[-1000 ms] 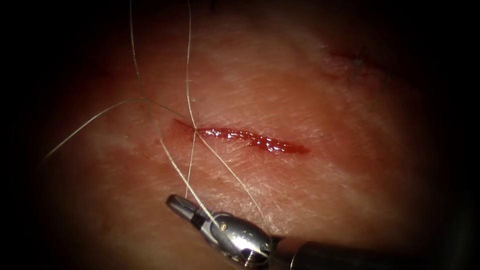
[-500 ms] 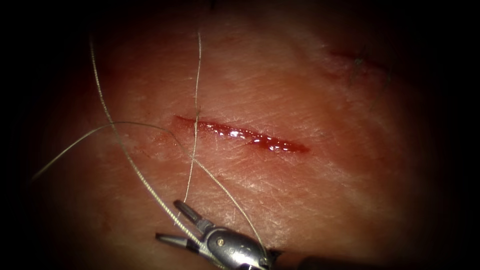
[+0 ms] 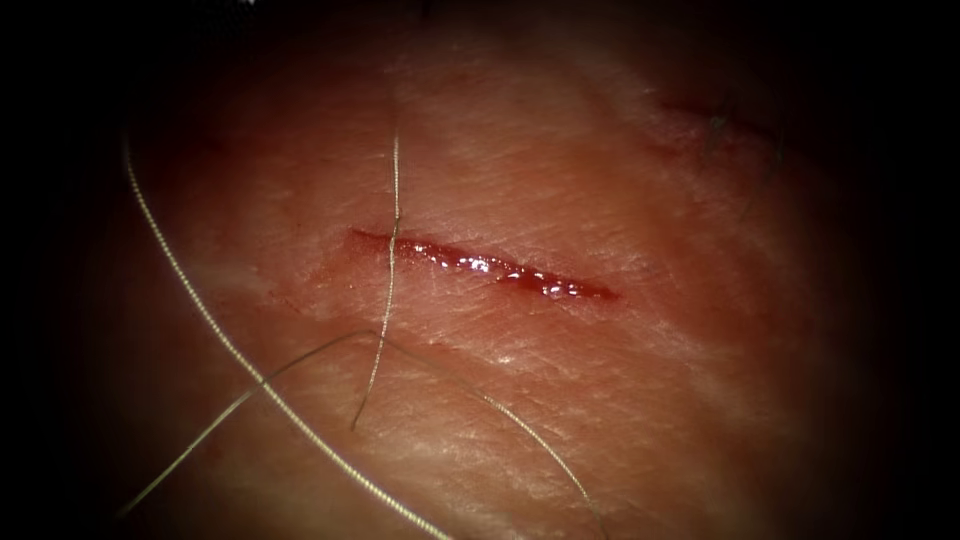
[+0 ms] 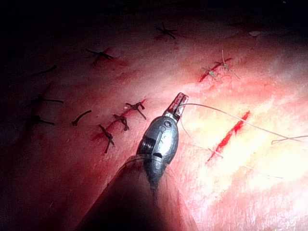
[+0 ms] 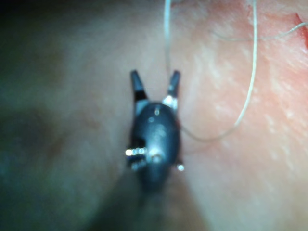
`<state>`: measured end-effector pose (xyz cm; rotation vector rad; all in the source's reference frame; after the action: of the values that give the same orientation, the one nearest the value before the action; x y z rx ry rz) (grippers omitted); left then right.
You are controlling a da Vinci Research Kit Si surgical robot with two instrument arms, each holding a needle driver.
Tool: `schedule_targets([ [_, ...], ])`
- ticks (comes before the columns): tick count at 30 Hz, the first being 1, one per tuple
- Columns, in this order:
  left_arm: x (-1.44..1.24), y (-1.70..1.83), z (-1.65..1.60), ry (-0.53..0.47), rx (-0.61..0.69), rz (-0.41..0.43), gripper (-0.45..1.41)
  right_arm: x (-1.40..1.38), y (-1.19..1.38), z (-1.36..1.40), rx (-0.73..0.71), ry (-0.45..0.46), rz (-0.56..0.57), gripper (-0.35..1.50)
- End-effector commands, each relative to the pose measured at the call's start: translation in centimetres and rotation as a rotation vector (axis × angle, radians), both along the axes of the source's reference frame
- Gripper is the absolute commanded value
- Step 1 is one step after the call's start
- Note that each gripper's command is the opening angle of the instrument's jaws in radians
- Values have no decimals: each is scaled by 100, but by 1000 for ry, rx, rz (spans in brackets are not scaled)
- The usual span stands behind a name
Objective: Wound Closure
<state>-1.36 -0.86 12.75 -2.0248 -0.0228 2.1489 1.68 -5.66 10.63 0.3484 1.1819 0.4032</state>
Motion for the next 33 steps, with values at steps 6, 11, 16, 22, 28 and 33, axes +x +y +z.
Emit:
schedule_targets([
  [6, 36, -2, -9, 0, -14, -15, -45, -125, 48, 20, -73, -131, 3, 120],
  [11, 54, -11, -8, -5, -20, -26, -45, -171, 106, 18, -119, -174, 22, 113],
  [16, 43, -30, -2, -3, -20, -34, -45, -160, 180, 1, -145, -121, 116, 103],
  [22, 12, -44, 2, -22, -5, -32, -45, -88, 249, 0, -168, -16, 115, 22],
  [28, -18, -55, 5, -39, -1, -30, -45, -6, 278, 28, -164, 42, 95, -35],
  [33, -39, -71, 3, -42, -5, -34, -45, 58, 301, 36, -182, 68, 93, -35],
])
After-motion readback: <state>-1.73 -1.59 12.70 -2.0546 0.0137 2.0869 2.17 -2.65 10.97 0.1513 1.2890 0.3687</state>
